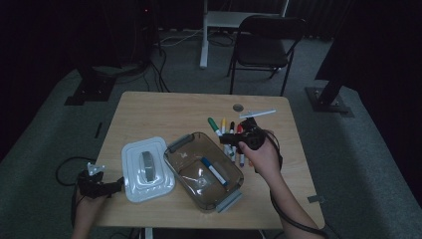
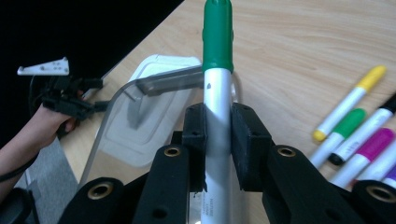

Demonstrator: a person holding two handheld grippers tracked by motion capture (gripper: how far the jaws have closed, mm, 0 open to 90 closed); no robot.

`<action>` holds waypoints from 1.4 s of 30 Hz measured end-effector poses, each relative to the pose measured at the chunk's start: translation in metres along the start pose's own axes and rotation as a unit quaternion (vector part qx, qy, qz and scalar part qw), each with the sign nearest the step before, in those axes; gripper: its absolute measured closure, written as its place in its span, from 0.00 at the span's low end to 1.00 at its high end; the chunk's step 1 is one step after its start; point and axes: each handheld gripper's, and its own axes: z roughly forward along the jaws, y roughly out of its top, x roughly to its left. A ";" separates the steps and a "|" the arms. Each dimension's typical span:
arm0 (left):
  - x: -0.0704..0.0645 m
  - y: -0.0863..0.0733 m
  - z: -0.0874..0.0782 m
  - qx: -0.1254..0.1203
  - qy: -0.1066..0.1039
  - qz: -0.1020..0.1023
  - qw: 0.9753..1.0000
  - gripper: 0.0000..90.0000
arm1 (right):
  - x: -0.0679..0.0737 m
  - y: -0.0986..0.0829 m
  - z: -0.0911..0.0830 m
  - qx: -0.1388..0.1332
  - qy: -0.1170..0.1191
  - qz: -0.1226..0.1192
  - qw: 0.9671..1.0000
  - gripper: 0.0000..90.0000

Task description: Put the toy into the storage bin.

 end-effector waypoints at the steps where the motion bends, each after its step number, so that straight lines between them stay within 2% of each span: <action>1: 0.000 0.000 0.000 0.000 0.000 0.000 1.000 0.01 | 0.003 0.000 0.002 0.002 0.001 -0.003 1.000 0.85; 9: 0.000 0.000 0.000 0.001 0.000 0.000 1.000 0.01 | 0.028 -0.005 0.020 0.036 0.024 -0.021 0.999 0.85; 13: 0.000 0.000 0.000 0.001 0.000 0.000 1.000 0.01 | 0.042 -0.010 0.036 0.061 0.033 -0.032 0.997 0.85; 18: 0.000 0.000 0.000 0.001 0.000 0.000 1.000 0.01 | 0.053 -0.016 0.053 0.089 0.039 -0.044 0.994 0.85; 20: 0.000 0.000 0.000 0.001 0.000 0.000 1.000 0.01 | 0.057 -0.017 0.060 0.101 0.048 -0.043 0.993 0.85; 21: 0.000 0.000 0.000 0.001 0.000 0.001 1.000 0.01 | 0.058 -0.018 0.064 0.104 0.044 -0.046 0.992 0.85; 25: 0.000 0.000 0.000 0.001 0.000 0.000 1.000 0.01 | 0.063 -0.023 0.078 0.129 0.047 -0.048 0.989 0.85; 27: 0.000 0.000 0.000 0.000 0.000 0.000 1.000 0.01 | 0.064 -0.024 0.081 0.132 0.052 -0.047 0.989 0.85; 30: 0.000 0.000 0.000 0.000 0.000 0.000 1.000 0.01 | 0.067 -0.026 0.092 0.155 0.051 -0.048 0.985 0.85; 37: 0.000 0.000 0.000 0.000 0.000 0.000 1.000 0.01 | 0.068 -0.025 0.106 0.182 0.040 -0.053 0.981 0.85; 38: 0.000 0.000 0.000 0.000 0.000 0.000 1.000 0.01 | 0.069 -0.026 0.110 0.192 0.037 -0.056 0.979 0.85; 39: 0.000 0.000 0.000 0.000 0.000 0.000 1.000 0.01 | 0.069 -0.026 0.110 0.192 0.037 -0.056 0.979 0.85; 42: 0.000 0.000 0.000 0.000 0.000 0.000 1.000 0.01 | 0.068 -0.027 0.118 0.211 0.036 -0.055 0.975 0.85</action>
